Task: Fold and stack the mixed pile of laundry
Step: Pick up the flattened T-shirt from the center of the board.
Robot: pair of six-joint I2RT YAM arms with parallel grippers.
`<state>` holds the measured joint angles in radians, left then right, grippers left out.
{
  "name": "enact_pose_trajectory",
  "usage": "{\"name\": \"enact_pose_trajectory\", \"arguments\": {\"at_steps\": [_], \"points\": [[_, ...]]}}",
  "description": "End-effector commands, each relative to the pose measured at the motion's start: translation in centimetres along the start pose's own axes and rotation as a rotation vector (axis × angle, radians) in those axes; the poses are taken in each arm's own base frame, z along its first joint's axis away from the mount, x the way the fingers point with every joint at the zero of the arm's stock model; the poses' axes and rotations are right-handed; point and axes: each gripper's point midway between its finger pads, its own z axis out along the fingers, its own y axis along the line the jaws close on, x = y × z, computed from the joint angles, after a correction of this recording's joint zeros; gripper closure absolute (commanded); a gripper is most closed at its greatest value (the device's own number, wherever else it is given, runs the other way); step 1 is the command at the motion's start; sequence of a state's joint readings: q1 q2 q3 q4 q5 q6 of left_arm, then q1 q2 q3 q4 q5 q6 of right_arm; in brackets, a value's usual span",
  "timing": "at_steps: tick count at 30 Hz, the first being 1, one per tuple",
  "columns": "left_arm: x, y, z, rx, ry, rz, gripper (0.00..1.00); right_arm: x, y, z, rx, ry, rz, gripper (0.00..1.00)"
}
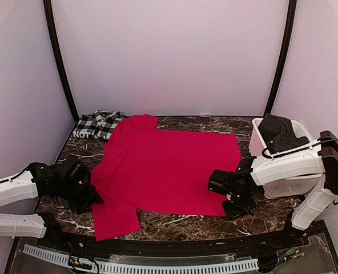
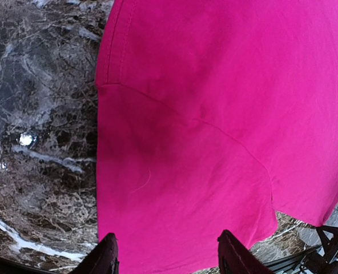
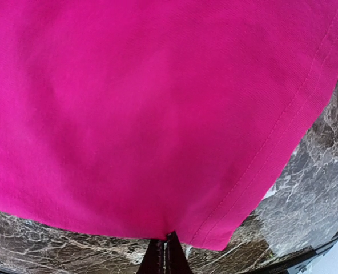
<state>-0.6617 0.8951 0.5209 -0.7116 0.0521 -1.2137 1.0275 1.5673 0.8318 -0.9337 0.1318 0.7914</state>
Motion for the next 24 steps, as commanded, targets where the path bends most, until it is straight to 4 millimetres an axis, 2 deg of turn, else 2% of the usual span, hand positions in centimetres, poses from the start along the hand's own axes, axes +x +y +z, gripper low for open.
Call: {"name": "enact_pose_trajectory", "arguments": {"at_steps": [1,7,11,17,24], "points": [[0.3,0.9,-0.2,-0.024,0.002,-0.002,0.41,-0.1,0.3,1.0,0.026,0.022,-0.013,1.00],[0.4,1.2,-0.1,-0.030,0.004,-0.010,0.42,-1.2,1.0,-1.4,-0.026,-0.039,0.006,1.00],[1.1,2.6,-0.3,-0.082,0.007,-0.037,0.42,-1.3,0.4,-2.6,-0.028,-0.067,0.025,1.00],[2.3,4.6,-0.2,-0.129,0.024,-0.101,0.43,-1.3,0.0,-2.8,-0.018,-0.080,0.027,1.00],[2.7,4.7,1.4,-0.179,0.046,-0.069,0.49,-1.7,-0.1,-3.4,-0.016,-0.100,0.032,1.00]]}}
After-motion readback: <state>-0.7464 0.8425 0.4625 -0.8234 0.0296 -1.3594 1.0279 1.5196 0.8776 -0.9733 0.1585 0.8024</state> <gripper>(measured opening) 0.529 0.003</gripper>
